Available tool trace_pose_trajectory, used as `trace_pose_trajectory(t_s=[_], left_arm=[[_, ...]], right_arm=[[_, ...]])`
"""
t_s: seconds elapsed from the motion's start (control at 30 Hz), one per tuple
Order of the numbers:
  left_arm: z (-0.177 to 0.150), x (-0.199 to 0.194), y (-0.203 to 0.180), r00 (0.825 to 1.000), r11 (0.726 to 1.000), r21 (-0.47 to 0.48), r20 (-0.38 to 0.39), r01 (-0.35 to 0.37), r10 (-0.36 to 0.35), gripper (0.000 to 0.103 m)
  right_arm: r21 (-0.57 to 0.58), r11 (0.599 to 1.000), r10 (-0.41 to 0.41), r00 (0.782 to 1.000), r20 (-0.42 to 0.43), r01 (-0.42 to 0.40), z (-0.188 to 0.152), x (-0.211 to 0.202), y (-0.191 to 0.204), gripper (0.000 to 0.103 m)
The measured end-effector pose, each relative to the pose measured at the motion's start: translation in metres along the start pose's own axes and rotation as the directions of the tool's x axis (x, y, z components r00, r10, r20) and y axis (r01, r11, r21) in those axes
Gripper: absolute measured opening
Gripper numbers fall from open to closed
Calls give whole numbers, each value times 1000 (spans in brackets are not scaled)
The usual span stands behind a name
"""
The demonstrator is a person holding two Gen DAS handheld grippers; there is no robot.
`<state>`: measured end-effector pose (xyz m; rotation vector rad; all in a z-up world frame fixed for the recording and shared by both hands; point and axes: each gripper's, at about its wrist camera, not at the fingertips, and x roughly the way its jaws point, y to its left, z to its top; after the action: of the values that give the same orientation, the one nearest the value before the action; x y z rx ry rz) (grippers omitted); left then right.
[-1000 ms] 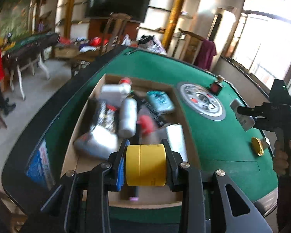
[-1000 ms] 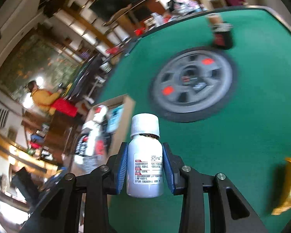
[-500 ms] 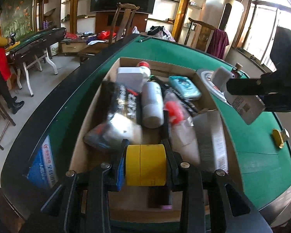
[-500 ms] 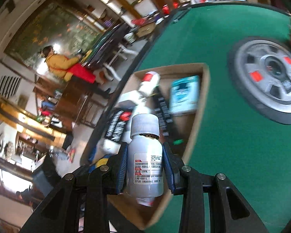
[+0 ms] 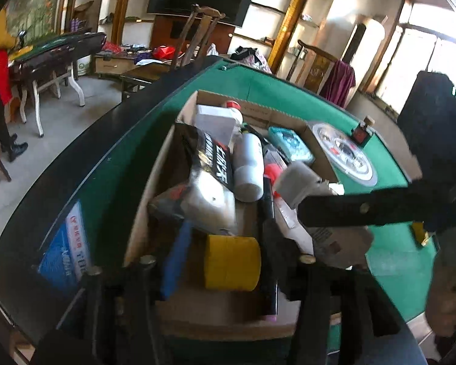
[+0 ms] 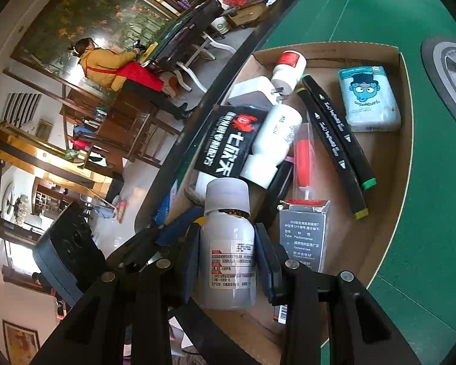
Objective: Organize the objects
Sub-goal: 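Carry the tape roll into the box with left gripper while right gripper carries the bottle, then open the right gripper to drop the white bottle into the box, then move both open grippers back toward the gold bag and white box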
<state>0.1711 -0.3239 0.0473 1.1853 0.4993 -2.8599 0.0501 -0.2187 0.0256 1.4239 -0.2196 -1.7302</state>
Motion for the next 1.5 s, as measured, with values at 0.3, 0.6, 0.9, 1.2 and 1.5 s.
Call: trace_pose_trajectory(t_s=[0.3, 0.6, 0.9, 1.2, 1.5], left_arm=[[8, -42, 16, 992, 996, -82, 126, 19, -9, 81], [14, -51, -11, 989, 1000, -10, 145, -24, 26, 93], [31, -50, -93, 969, 963, 179, 180, -199, 167, 95], [26, -35, -180, 945, 875, 371, 216, -311, 244, 99], [19, -14, -235, 950, 828, 467, 188, -311, 251, 99]], right_arm=[[-4, 997, -81, 997, -9, 81, -12, 5, -7, 40], [-28, 998, -57, 993, 105, 61, -16, -36, -2, 59], [-2, 969, -234, 916, 325, 248, -32, -105, -23, 78], [82, 924, -374, 836, 402, 373, -61, -151, -60, 82], [157, 908, -417, 789, 452, 389, -81, -191, -96, 84]])
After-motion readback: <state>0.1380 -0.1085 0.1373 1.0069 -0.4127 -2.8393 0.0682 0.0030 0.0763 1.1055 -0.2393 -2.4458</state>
